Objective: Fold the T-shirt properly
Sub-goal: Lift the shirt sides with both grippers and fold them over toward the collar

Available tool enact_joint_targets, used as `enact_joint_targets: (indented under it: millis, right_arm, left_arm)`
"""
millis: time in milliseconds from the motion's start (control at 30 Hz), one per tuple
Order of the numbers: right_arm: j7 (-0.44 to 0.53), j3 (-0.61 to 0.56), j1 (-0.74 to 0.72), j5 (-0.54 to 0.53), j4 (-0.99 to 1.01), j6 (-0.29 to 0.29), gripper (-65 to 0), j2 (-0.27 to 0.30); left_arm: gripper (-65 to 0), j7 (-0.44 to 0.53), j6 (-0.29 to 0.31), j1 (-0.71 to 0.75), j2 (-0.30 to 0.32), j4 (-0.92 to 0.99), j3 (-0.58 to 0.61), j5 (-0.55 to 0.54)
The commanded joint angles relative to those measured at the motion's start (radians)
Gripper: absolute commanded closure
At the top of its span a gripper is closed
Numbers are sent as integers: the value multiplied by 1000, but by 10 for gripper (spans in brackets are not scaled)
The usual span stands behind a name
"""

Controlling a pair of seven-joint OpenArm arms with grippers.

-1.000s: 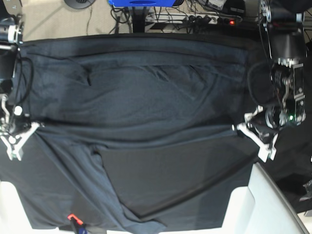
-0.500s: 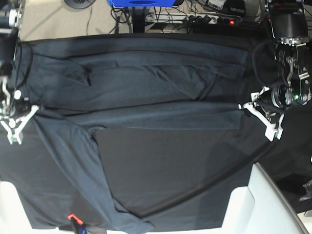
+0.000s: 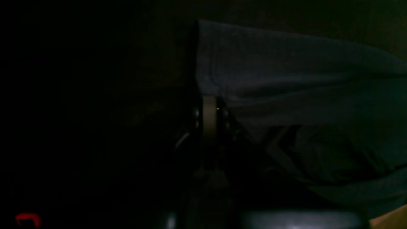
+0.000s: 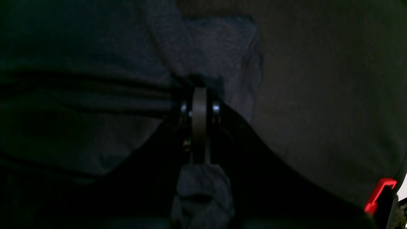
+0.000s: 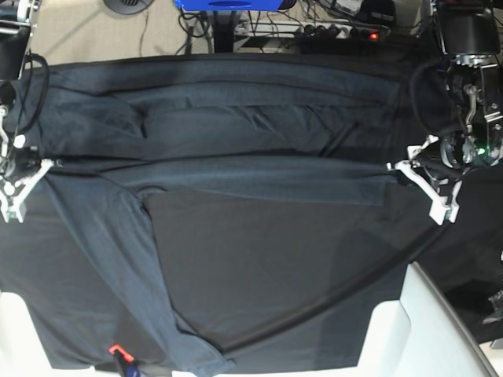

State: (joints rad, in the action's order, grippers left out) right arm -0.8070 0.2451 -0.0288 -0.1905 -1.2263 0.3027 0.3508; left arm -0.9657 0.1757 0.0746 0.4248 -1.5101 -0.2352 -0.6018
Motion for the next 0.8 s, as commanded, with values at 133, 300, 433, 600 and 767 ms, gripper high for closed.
enact_joint_targets:
  millis: [133, 300, 433, 600, 767]
  right_arm:
    - [-21, 10, 10, 3, -50, -4, -8, 18]
    - [-32, 10, 14, 3, -51, -4, -8, 18]
    - [-33, 10, 42, 3, -60, -4, -8, 18]
    - [-33, 47, 76, 3, -99, -4, -8, -3]
    - [-35, 61, 91, 3, -109, -4, -8, -5]
  left_arm:
    - [0, 12, 3, 23, 18, -40, -8, -8]
    - [0, 15, 3, 50, 18, -40, -8, -8]
    - [0, 15, 3, 58, 19, -40, -8, -8]
    - [0, 15, 3, 58, 19, -40, -8, -5]
    - [0, 15, 3, 73, 19, -40, -8, -4]
